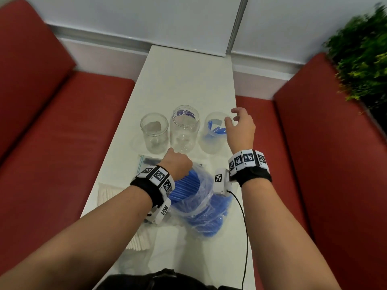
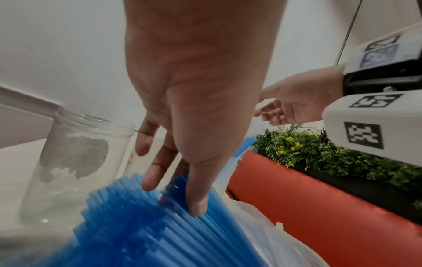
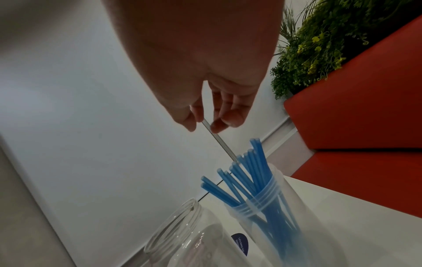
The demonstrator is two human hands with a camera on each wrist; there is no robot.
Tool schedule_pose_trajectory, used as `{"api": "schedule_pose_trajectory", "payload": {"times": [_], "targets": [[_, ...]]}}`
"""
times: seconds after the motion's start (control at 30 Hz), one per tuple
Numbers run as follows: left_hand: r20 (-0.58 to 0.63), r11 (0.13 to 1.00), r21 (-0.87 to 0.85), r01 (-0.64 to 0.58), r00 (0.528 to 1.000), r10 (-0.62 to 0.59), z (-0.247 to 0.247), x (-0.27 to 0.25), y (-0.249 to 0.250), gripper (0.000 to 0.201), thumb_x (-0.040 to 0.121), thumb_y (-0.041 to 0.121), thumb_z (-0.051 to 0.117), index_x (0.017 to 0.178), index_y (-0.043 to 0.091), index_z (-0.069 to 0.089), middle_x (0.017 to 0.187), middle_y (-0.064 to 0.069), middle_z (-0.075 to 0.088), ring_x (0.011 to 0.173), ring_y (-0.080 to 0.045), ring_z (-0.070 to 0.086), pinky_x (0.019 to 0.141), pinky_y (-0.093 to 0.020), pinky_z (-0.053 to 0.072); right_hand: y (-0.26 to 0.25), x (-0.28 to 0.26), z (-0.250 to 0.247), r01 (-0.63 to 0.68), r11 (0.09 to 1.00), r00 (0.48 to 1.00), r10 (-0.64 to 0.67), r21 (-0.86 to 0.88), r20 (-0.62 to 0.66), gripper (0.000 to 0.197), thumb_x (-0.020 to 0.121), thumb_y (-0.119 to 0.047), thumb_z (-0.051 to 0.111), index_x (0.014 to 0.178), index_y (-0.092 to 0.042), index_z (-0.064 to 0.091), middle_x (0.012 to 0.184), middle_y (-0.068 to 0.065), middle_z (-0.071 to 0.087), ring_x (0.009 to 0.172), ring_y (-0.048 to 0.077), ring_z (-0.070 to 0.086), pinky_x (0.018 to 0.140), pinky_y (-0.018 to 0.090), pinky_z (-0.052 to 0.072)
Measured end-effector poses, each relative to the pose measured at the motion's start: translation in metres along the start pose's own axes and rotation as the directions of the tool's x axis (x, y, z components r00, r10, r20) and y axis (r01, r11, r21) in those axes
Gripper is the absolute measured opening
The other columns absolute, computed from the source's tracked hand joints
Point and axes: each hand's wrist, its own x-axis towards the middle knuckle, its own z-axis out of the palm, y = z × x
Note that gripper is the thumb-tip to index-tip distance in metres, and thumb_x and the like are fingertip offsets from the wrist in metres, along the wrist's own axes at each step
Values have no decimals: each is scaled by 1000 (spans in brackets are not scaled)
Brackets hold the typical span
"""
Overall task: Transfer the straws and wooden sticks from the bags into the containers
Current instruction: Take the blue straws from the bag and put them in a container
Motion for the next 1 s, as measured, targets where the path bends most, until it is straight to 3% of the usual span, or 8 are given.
{"api": "schedule_pose_trajectory", "payload": {"times": [0.17, 0.33, 0.5, 0.67, 0.77, 0.83, 0.9, 1.0], "targets": [[25, 998, 40, 40, 999, -41, -17, -15, -1, 22, 101, 19, 43, 112, 18, 62, 110, 0, 66, 100, -21, 63, 91, -39, 36, -5, -43, -1, 20, 999, 910, -7, -26, 415, 31, 92, 0, 52, 112, -15, 70, 97, 6, 70, 86, 24, 67, 82, 38, 56], [103, 997, 8, 78, 992, -78, -49, -38, -4, 21, 97, 11, 49, 114, 13, 61, 110, -3, 64, 92, -21, 60, 72, -32, 42, 4, -95, 24, 114, 980, 652, 49, -161, 756, 73, 86, -12, 74, 151, -20, 42, 145, 11, 54, 132, 25, 51, 111, 36, 40], [43, 995, 79, 56, 997, -60, -81, -69, -6, 7, 90, 7, 58, 92, 12, 64, 79, 0, 58, 71, -21, 53, 65, -31, 44, 6, -119, 49, 99, 986, 731, 21, -136, 683, 34, 95, -30, 69, 122, -11, 64, 123, 11, 67, 115, 26, 61, 106, 47, 43], [-222, 971, -240, -24, 974, -31, -108, -93, -23, 18, 88, 21, 64, 105, 14, 65, 91, -2, 63, 82, -20, 63, 79, -34, 53, -14, -116, 42, -42, 980, 808, -83, 197, 584, 26, 101, -3, 54, 84, -23, 60, 67, -15, 64, 63, 1, 57, 71, 16, 47], [-505, 706, -640, -304, 859, -88, -129, -111, -33, 55, 86, 61, 56, 130, 29, 56, 114, 11, 62, 93, -8, 62, 84, -24, 48, -36, -107, 27, -104, 929, 868, -90, 356, 489, 25, 103, -7, 56, 82, -19, 56, 60, -14, 60, 56, 8, 57, 66, 19, 48], [-598, 364, -788, -496, 756, -265, -133, -117, -37, 52, 89, 63, 50, 127, 29, 60, 115, 15, 66, 98, -4, 65, 86, -22, 50, -54, -99, 11, -61, 897, 895, -145, 438, 423, 23, 102, -19, 61, 80, -15, 54, 61, -5, 53, 55, 16, 54, 63, 28, 51], [-492, 8, -848, -531, 780, -386, -125, -112, -41, 44, 97, 52, 48, 119, 19, 65, 111, 4, 70, 98, -11, 68, 86, -27, 55, -75, -89, -9, -16, 853, 914, -200, 522, 354, 25, 100, -28, 64, 82, -13, 55, 59, -5, 52, 52, 14, 51, 60, 32, 52], [-171, -284, -915, -287, 912, -372, -98, -99, -41, 44, 102, 39, 44, 113, 3, 65, 115, -16, 69, 99, -26, 68, 85, -34, 55, -108, -79, -39, 46, 764, 938, -256, 644, 236, 29, 97, -37, 67, 83, -13, 57, 56, -9, 52, 50, 12, 48, 57, 31, 51]]}}
